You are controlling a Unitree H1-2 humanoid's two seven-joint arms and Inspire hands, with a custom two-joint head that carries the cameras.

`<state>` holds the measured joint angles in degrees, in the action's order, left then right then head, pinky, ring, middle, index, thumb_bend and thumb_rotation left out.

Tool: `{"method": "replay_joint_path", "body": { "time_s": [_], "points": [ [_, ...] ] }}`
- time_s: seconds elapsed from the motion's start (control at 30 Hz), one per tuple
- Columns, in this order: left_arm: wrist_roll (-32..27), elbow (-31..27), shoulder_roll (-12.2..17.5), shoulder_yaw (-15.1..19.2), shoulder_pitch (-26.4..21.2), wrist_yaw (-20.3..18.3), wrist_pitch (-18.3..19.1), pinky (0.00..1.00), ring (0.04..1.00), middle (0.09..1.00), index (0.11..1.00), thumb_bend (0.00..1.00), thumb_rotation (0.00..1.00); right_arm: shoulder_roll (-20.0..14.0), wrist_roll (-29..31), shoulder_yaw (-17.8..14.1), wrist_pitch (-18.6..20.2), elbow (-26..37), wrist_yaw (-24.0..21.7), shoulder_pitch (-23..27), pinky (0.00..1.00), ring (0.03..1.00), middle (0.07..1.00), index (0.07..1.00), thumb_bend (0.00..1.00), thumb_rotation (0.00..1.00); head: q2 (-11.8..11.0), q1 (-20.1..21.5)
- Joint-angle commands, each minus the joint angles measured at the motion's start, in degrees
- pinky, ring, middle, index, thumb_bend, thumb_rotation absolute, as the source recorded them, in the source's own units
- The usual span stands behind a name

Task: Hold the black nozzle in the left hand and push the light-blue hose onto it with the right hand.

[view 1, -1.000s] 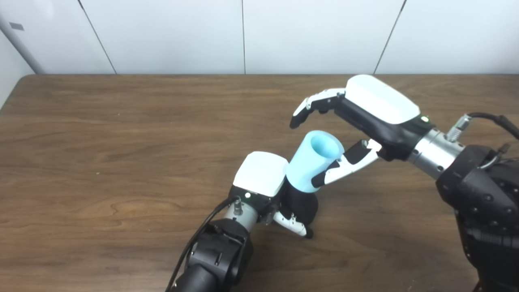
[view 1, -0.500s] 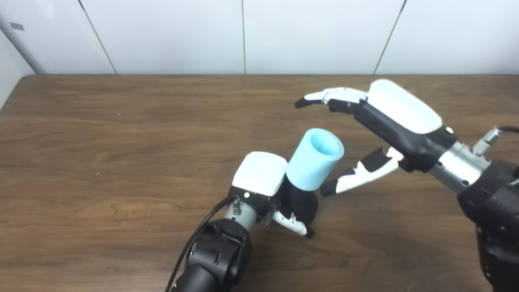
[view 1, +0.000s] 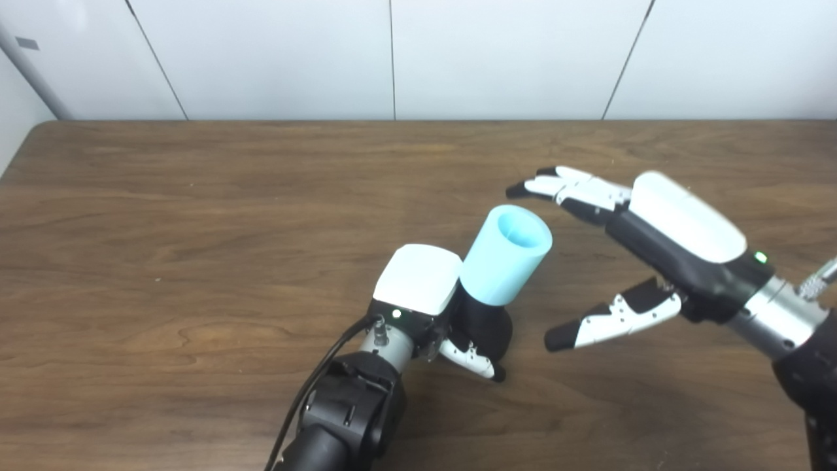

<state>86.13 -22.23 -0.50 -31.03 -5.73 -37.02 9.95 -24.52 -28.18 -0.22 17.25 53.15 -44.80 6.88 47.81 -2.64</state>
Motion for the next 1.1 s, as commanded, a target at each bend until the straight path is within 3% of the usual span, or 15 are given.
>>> {"method": "replay_joint_path", "body": {
  "time_s": [0.0, 0.17, 0.37, 0.47, 0.73, 1.07],
  "points": [
    [-0.98, 1.06, -0.21, -0.48, 0.44, -2.46, -1.16, 0.77, 0.681, 0.554, 0.448, 0.51, 0.0, 0.51, -0.11, -0.32, -3.04, 1.27, 2.16, -0.3, 0.86, 0.961, 0.918, 0.881, 0.71, 0.78, 0.04, -0.05],
    [-1.26, 1.24, -0.08, -0.39, 0.38, -1.99, -1.24, 0.77, 0.683, 0.554, 0.447, 0.51, 0.0, 3.5, -3.8, 1.31, -6.54, 1.27, 2.25, -3.2, 0.93, 0.998, 0.994, 0.921, 0.64, 0.86, 0.16, 0.18],
    [-1.31, 1.37, -0.09, -0.23, 0.19, -2.51, -1.11, 0.78, 0.689, 0.557, 0.445, 0.51, 0.0, 6.38, -8.06, 3.33, -9.97, 1.27, 1.63, -6.34, 0.97, 1.0, 1.0, 0.939, 0.63, 0.89, 0.21, 0.63],
    [-1.66, 1.33, -0.09, -0.16, 0.17, -2.41, -1.16, 0.78, 0.691, 0.501, 0.478, 0.52, 0.0, 6.94, -9.35, 4.23, -10.63, 1.27, 0.66, -7.33, 0.98, 1.0, 1.0, 0.935, 0.64, 0.93, 0.21, 0.63],
    [-1.17, 1.48, -0.36, -0.1, -0.04, -3.08, -1.39, 0.79, 0.695, 0.495, 0.483, 0.52, 0.0, 8.32, -9.92, 5.4, -11.31, 1.23, 1.52, -9.78, 0.95, 1.0, 0.998, 0.92, 0.63, 0.92, 0.26, 0.69],
    [-1.84, 1.24, -0.71, 0.5, 0.09, -3.12, -1.52, 0.79, 0.694, 0.495, 0.482, 0.52, 0.0, 7.4, -11.12, 6.77, -10.08, 1.21, 0.12, -10.67, 0.93, 0.994, 0.963, 0.918, 0.62, 0.92, 0.57, 0.91]
  ]
}}
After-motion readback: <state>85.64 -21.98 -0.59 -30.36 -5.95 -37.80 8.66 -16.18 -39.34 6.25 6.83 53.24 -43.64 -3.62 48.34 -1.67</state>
